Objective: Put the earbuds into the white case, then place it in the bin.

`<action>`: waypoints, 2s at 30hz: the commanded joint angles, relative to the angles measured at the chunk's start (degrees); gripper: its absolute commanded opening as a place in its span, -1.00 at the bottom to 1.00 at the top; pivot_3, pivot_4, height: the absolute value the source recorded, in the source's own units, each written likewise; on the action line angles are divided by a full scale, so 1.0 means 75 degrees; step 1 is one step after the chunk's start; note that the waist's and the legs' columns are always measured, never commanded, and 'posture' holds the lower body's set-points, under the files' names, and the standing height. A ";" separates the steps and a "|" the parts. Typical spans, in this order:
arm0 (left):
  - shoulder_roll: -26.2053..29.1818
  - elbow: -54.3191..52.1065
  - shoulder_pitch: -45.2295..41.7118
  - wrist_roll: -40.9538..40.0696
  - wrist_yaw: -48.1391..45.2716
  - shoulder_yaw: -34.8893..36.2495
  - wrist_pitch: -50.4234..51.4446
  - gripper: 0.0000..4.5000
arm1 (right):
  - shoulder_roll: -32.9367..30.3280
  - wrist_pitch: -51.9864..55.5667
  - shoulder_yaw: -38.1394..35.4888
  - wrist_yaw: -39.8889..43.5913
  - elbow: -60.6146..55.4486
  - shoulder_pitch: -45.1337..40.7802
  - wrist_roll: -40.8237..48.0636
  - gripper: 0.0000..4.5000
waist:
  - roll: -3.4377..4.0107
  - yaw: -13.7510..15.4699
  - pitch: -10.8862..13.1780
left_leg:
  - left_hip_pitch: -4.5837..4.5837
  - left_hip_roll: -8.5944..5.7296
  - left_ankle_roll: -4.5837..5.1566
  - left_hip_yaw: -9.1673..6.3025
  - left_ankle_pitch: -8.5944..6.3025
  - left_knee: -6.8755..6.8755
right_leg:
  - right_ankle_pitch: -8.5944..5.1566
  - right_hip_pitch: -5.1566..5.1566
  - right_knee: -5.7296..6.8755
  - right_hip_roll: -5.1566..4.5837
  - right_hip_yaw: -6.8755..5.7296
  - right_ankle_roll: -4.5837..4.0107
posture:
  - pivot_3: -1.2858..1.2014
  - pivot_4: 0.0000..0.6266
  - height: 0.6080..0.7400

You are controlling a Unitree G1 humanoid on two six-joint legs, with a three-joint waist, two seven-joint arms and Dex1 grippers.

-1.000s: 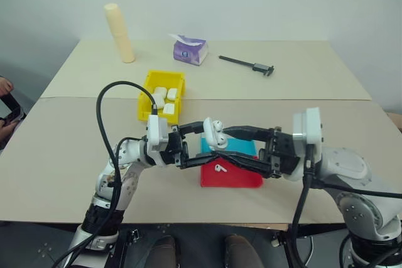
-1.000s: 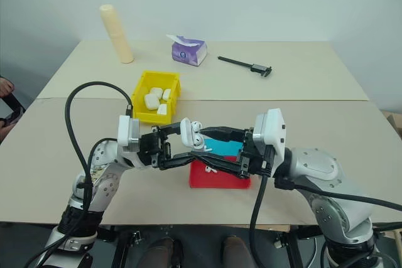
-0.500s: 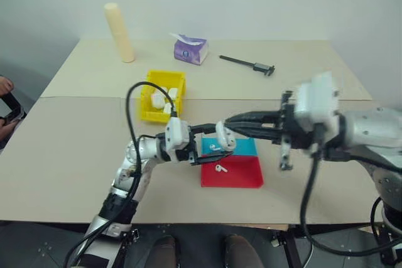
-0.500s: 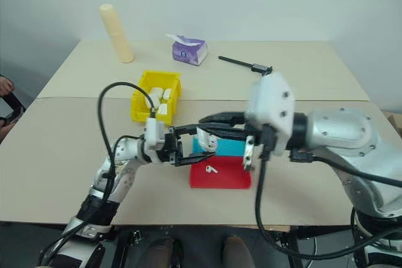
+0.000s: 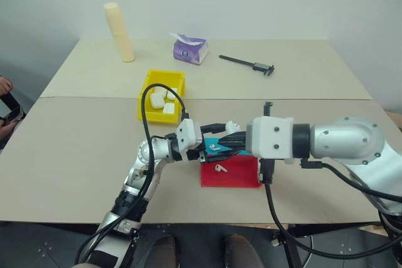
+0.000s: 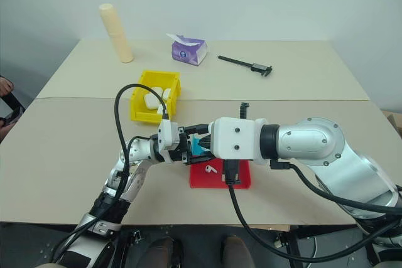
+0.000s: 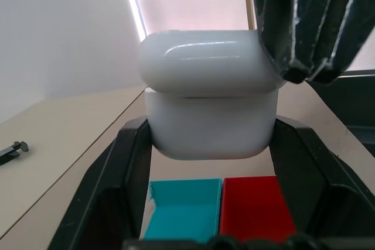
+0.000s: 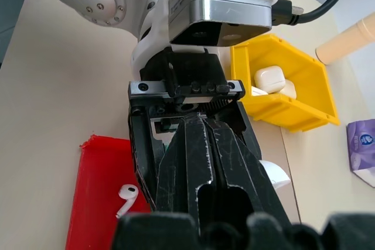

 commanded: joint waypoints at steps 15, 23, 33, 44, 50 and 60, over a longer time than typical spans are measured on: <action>0.0271 -0.0846 0.0096 -0.0180 0.0642 0.0695 -0.0277 0.22 | 0.1108 -0.0347 -0.2681 -0.0196 0.0161 0.0276 0.1719 -0.99 | 0.0000 0.0006 0.0000 | 0.0004 0.0000 0.0000 -0.0001 0.0000 0.0001 | 0.0000 0.0006 0.0003 0.0000 0.0002 0.0000 | 0.03 -0.52 1.00; -0.0178 0.0386 -0.1730 0.2097 0.5542 0.1940 0.0684 0.22 | 0.0995 -0.0706 -0.2898 -0.0394 0.1056 0.1370 0.0943 -0.99 | -0.0009 0.0166 0.0003 | 0.0007 -0.0010 0.0006 -0.0007 0.0004 0.0007 | 0.0007 0.0023 -0.0002 -0.0005 -0.0007 0.0009 | 0.03 -0.52 1.00; 0.0235 0.2929 -0.2638 0.2541 0.6848 0.2215 0.0746 0.38 | 0.0882 -0.0931 -0.2909 -0.0420 0.0905 0.2927 0.0440 -1.00 | -0.0010 0.0163 0.0004 | -0.0026 -0.0010 0.0009 0.0006 0.0001 0.0002 | 0.0014 0.0001 -0.0038 -0.0006 -0.0007 0.0020 | 0.03 -0.52 1.00; 0.0533 0.2424 -0.2280 0.1582 0.5605 0.2415 0.0653 0.99 | 0.0970 -0.1010 -0.2440 -0.0515 0.1020 0.2857 0.0134 -1.00 | -0.0009 0.0165 0.0003 | -0.0031 -0.0009 -0.0003 0.0036 0.0008 0.0003 | 0.0020 0.0005 -0.0039 -0.0004 -0.0025 0.0018 | 0.03 -0.52 1.00; 0.1688 -0.0960 -0.0090 -0.0130 0.3481 0.2637 0.2230 0.99 | 0.0718 -0.1849 -0.2168 0.0366 0.1630 0.2626 0.0002 -1.00 | -0.0005 0.0006 0.0001 | -0.0023 0.0001 -0.0021 0.0037 0.0019 0.0002 | 0.0021 0.0004 -0.0033 -0.0001 -0.0015 0.0016 | 0.03 -0.52 1.00; 0.4110 -0.5701 0.4653 -0.2231 0.1725 0.5016 0.3970 0.99 | -0.0265 -0.3646 -0.2625 0.2836 0.3237 0.2393 0.0364 -1.00 | -0.0009 0.0023 0.0004 | 0.0028 0.0006 -0.0008 0.0017 0.0010 -0.0007 | 0.0019 0.0032 -0.0035 -0.0009 -0.0004 0.0013 | 0.03 -0.52 1.00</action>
